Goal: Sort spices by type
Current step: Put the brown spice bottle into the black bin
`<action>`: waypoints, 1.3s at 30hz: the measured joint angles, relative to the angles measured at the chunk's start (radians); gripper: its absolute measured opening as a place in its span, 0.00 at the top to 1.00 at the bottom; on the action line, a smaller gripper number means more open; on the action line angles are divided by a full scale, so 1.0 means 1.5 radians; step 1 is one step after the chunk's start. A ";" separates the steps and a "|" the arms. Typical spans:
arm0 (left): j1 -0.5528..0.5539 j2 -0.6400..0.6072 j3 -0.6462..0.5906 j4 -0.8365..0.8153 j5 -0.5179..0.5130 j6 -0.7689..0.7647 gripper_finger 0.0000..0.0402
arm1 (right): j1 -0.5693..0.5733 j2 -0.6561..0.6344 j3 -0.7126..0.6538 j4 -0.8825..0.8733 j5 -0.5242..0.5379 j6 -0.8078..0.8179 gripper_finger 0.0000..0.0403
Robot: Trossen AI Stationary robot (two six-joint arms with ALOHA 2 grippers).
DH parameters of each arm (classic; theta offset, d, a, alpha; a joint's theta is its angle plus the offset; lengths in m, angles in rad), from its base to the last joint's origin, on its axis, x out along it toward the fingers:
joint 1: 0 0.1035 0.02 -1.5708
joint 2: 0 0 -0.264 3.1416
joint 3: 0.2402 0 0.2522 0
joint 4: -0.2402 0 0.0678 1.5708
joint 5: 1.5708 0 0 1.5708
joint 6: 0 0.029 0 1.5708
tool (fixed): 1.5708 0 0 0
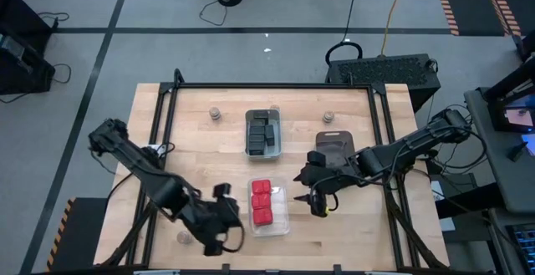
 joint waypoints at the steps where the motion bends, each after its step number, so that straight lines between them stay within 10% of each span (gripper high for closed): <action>1: -0.003 -0.010 0.001 -0.014 0.000 -0.024 0.98 | 0.000 0.005 0.000 0.013 0.000 -0.003 0.36; 11: -0.056 -0.037 -0.006 -0.221 0.131 -0.279 0.95 | 0.030 0.135 0.000 0.162 -0.038 -0.043 0.36; 22: -0.105 -0.018 -0.029 -0.254 0.189 -0.290 0.94 | 0.073 0.209 0.000 0.238 -0.040 -0.033 0.36; 39: -0.177 0.023 -0.029 -0.335 0.213 -0.396 0.53 | 0.081 0.210 0.000 0.228 -0.037 -0.051 0.36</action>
